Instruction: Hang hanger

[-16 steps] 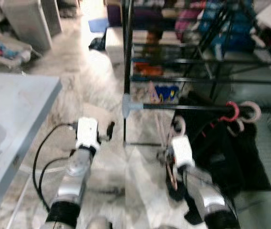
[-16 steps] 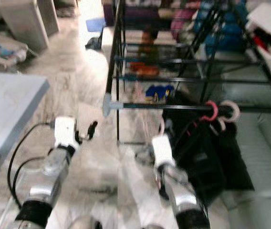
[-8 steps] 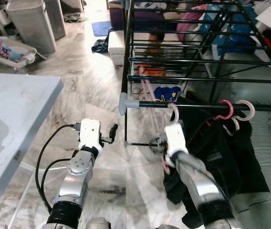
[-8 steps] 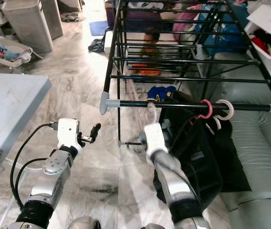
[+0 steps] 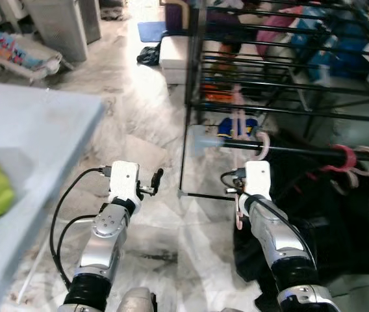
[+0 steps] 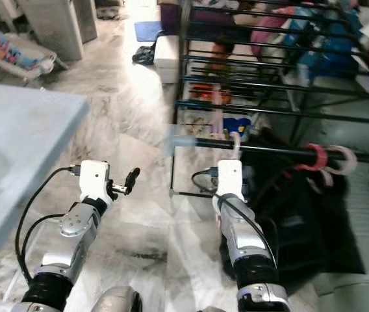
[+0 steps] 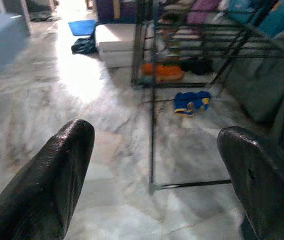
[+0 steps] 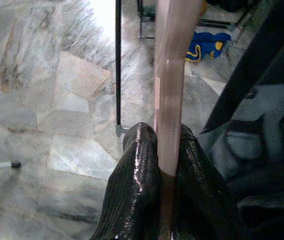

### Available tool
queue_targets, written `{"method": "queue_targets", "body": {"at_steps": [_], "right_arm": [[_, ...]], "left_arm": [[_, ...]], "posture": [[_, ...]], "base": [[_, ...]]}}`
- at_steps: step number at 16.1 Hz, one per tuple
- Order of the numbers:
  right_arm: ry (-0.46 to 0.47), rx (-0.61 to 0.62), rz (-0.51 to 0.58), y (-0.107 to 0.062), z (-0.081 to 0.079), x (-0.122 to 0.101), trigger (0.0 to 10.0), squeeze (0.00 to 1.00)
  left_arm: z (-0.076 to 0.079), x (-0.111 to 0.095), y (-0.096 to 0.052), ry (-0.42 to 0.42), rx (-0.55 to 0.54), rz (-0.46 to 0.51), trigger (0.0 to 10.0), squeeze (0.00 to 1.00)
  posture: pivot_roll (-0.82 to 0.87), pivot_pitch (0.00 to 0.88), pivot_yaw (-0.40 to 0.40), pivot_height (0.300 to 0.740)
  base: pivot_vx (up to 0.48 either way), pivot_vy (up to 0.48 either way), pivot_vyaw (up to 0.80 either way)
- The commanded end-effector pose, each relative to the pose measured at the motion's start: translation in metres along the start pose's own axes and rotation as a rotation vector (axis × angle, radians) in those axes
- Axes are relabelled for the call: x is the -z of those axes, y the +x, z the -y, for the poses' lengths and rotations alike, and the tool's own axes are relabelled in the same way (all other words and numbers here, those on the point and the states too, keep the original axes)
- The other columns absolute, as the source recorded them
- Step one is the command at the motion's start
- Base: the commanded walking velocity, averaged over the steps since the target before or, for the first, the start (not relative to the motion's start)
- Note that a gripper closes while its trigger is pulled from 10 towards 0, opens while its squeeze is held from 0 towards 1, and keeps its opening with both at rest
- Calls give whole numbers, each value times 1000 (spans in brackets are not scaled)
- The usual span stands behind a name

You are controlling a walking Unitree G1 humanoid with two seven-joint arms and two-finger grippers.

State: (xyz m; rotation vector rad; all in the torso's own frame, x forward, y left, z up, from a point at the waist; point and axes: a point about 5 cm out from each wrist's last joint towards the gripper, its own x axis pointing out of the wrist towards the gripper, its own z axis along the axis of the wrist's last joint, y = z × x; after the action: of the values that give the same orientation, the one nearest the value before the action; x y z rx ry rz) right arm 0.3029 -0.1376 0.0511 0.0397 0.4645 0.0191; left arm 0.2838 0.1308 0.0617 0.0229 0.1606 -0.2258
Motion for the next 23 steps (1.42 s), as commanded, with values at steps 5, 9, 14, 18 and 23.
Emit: {"method": "queue_targets", "body": {"at_steps": [5,9,14,18,23], "right_arm": [[46,49,-57,1,12,8,10000,0],[55,43,-71,7,13,2,10000,0],[-17,-15,-34,14,5,-14,10000,0],[-62,-54,-85,26,-3,-26,10000,0],[-79,-105,-89,38,-14,-46,10000,0]], "left_arm": [[7,-5,2,1,29,19,10000,0],[8,-5,1,0,34,16,10000,0],[10,-7,0,3,32,24,10000,0],[9,-6,-3,8,31,14,10000,0],[1,0,-16,16,5,-15,10000,0]], "posture": [[51,0,-19,740],[53,0,-20,740],[58,0,-24,740],[76,0,-30,740],[106,0,-36,740]], "base": [[0,270,0],[0,0,0],[0,0,0],[0,0,0],[0,0,0]]}}
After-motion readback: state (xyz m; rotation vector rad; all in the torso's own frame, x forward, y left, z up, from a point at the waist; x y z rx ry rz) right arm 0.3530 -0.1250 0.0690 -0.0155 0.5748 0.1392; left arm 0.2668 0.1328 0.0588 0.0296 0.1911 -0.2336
